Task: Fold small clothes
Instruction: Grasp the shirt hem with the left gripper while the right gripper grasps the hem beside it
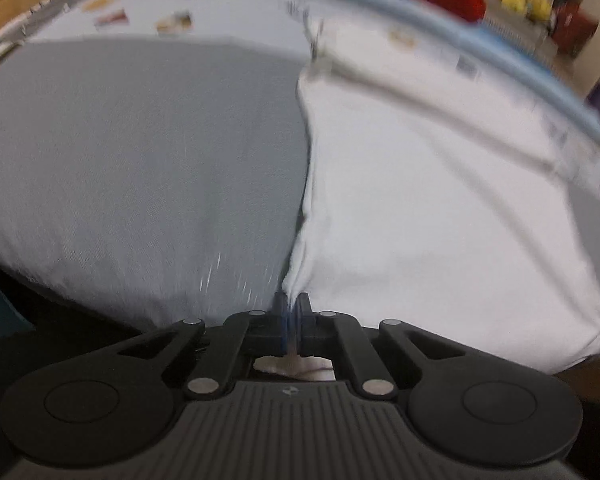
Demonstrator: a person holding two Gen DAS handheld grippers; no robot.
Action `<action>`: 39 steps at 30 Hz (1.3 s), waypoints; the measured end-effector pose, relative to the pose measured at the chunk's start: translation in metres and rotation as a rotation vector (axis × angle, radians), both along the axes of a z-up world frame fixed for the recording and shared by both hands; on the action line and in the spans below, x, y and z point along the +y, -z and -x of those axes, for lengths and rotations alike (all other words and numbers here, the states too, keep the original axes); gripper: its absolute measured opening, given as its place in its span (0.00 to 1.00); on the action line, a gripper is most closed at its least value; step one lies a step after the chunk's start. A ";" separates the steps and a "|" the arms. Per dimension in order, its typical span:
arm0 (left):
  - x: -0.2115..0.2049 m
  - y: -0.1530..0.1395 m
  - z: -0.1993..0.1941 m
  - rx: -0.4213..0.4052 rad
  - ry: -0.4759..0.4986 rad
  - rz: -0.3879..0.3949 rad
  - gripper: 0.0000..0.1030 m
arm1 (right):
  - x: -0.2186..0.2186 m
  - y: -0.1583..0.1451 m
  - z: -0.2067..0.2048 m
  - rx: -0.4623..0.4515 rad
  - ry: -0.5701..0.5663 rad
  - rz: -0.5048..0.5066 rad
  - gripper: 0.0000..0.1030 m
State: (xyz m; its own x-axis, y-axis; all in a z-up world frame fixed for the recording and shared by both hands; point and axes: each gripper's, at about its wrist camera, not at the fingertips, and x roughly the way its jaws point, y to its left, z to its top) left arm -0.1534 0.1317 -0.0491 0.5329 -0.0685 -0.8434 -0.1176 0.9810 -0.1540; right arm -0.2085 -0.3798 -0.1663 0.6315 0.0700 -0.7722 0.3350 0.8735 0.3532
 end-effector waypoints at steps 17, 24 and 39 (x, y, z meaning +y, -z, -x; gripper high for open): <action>0.003 0.037 -0.011 0.174 -0.005 0.004 0.15 | -0.001 0.009 0.001 0.076 -0.019 -0.029 0.12; 0.001 0.019 -0.004 0.087 0.017 -0.003 0.06 | 0.000 0.000 0.000 0.035 -0.033 -0.015 0.05; -0.004 0.039 -0.011 0.182 0.032 -0.001 0.07 | 0.002 0.008 -0.006 0.085 -0.040 -0.011 0.07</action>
State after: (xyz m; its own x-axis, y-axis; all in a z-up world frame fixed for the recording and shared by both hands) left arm -0.1422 0.1274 -0.0876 0.3691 -0.0821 -0.9258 -0.1122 0.9849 -0.1320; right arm -0.2029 -0.3776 -0.1745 0.5601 0.1027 -0.8220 0.3293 0.8829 0.3347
